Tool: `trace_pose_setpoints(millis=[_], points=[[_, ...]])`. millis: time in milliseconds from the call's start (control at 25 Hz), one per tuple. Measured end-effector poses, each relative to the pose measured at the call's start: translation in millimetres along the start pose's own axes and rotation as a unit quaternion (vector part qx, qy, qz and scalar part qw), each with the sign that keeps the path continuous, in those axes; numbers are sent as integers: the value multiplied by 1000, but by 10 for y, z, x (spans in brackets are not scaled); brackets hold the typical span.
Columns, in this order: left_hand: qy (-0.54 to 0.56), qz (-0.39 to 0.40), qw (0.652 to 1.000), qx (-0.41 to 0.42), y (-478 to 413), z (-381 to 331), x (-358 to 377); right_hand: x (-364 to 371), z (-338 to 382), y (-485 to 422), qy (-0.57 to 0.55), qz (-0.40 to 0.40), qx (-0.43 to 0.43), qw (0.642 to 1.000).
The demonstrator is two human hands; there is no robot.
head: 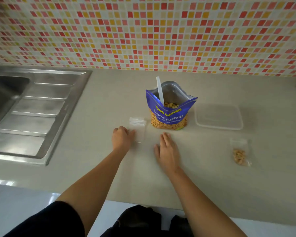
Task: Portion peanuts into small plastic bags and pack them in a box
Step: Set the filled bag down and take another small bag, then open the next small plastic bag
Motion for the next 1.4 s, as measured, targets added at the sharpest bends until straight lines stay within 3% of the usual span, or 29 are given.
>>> trace_pose_setpoints(millis=[200,520,640,800,1160,1280,1400], points=[[10,46,998,-48,-137,-30,104,74,-9,99,76,11,15,997],[43,22,996,-70,-145,70,-10,68,-30,111,87,18,24,996],[114,27,992,-50,-69,58,-91,91,-41,98,59,23,12,998],[189,39,981,-31,44,81,-153,-66,-122,51,-72,-15,18,997],[13,24,998,50,-128,-86,-201,-50,-186,79,-113,20,13,993],[167,40,985,21,-26,-102,-216,-97,-191,89,-156,16,23,987],[366,132,920,-47,282,-182,4,-254,-268,109,-280,-6,93,955]])
Point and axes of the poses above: each hand's wrist, its own y-axis away from the middle knuckle, its own x-axis out of the palm, z = x × y, the point moved 10 cm from there along -y, towards the middle knuckle, and after that the axes turned 4 degrees about y, right-handed, at the moved point
